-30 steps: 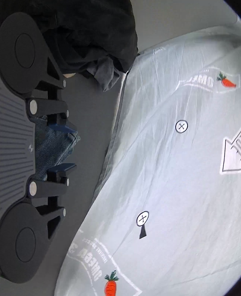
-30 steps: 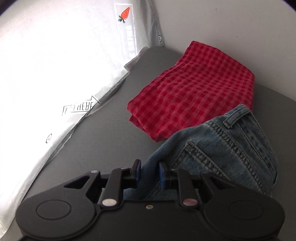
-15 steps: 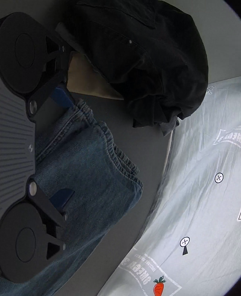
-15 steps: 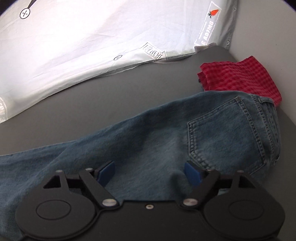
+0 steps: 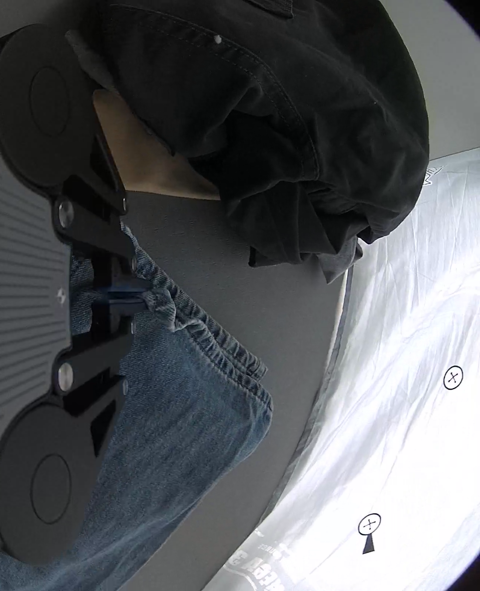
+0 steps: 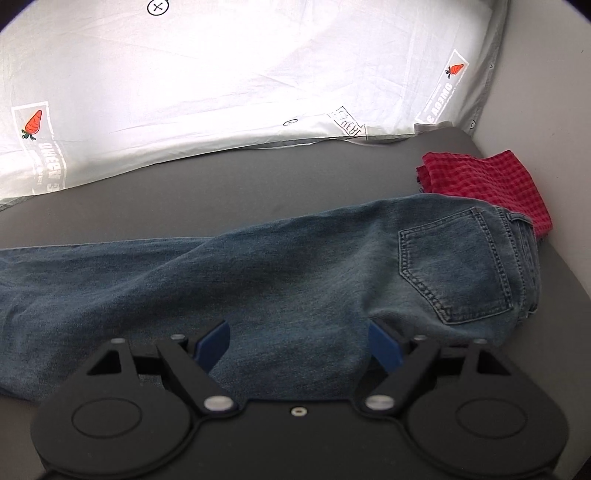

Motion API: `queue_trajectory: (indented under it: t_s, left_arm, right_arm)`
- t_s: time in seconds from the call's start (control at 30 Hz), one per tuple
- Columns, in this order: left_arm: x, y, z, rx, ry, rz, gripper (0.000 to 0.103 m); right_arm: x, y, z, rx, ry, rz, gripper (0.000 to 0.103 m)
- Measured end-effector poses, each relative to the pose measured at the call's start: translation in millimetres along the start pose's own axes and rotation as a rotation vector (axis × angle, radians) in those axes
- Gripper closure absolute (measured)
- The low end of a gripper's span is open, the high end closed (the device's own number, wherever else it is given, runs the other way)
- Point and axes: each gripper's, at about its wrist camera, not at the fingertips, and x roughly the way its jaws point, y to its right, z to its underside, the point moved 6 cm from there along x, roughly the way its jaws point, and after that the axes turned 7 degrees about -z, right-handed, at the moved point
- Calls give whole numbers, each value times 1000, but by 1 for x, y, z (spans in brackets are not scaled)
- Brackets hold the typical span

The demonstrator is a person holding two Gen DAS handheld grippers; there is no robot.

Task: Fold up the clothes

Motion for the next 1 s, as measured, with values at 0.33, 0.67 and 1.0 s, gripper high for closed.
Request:
queue_trajectory:
  t_s: [0.33, 0.67, 1.0]
  left_arm:
    - [-9, -28, 20, 121, -40, -53, 83]
    - [-102, 79, 47, 365, 92, 277, 20]
    - [-123, 241, 137, 806, 99, 421, 12]
  right_arm:
    - [-22, 15, 57, -28, -72, 76, 20]
    - [-9, 16, 107, -195, -78, 224, 12]
    - [30, 4, 107, -264, 32, 232, 3]
